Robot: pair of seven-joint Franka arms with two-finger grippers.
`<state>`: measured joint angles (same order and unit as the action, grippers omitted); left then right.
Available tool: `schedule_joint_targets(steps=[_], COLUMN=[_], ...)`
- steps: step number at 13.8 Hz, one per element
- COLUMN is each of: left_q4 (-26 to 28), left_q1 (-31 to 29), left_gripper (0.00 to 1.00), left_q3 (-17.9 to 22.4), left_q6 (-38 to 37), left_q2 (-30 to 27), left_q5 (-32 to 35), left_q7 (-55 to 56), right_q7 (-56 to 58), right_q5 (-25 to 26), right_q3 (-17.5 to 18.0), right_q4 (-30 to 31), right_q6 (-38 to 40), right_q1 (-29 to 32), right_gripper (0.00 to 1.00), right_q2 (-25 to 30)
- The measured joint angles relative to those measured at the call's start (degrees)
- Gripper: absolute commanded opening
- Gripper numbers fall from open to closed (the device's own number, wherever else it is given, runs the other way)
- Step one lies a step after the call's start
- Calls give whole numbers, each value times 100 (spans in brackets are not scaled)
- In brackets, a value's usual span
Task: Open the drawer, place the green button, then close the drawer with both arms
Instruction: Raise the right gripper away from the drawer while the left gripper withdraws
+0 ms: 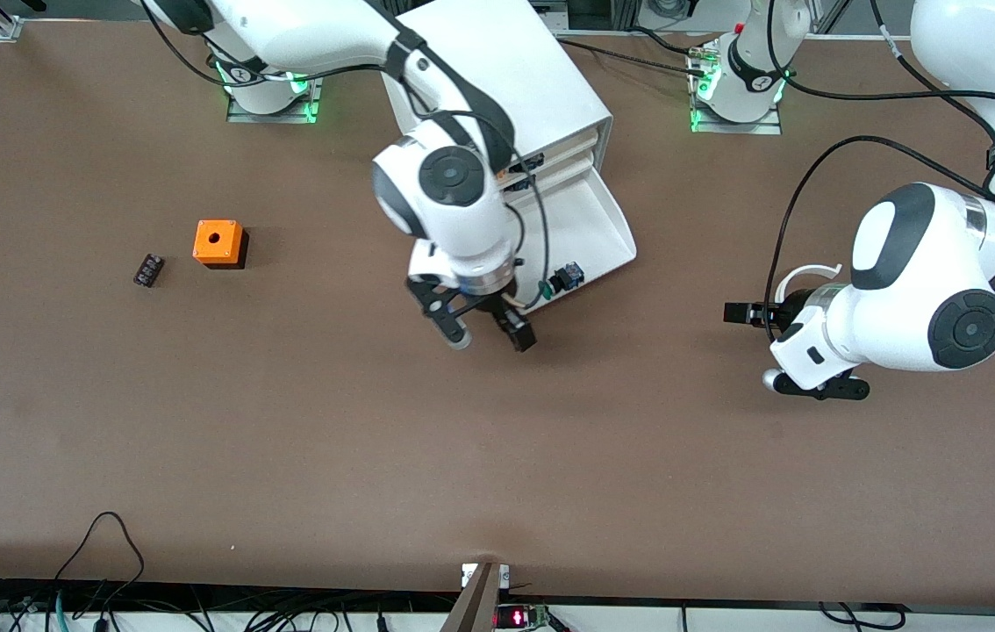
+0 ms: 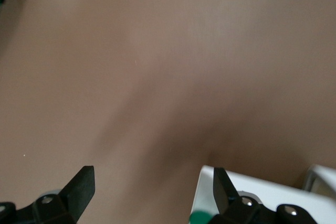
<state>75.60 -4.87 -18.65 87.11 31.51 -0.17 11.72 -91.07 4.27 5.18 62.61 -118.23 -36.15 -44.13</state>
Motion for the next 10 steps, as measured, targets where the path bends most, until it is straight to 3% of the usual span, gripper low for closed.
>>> schedule_joint_targets(steps=[6, 10], left_q4=[164, 243], left_q1=[60, 93], left_gripper=[100, 100], left_q3=[-7, -7], left_q6=[0, 0], left_q2=[4, 4], left_q5=[0, 0], left_q7=[495, 514], right_q7=[2411, 3907], right_q5=[-307, -334], right_q3=[-2, -2], right_q4=[17, 457], right_q6=[749, 896], right_q1=[1128, 1788], right_gripper=[100, 100], right_q2=[447, 856])
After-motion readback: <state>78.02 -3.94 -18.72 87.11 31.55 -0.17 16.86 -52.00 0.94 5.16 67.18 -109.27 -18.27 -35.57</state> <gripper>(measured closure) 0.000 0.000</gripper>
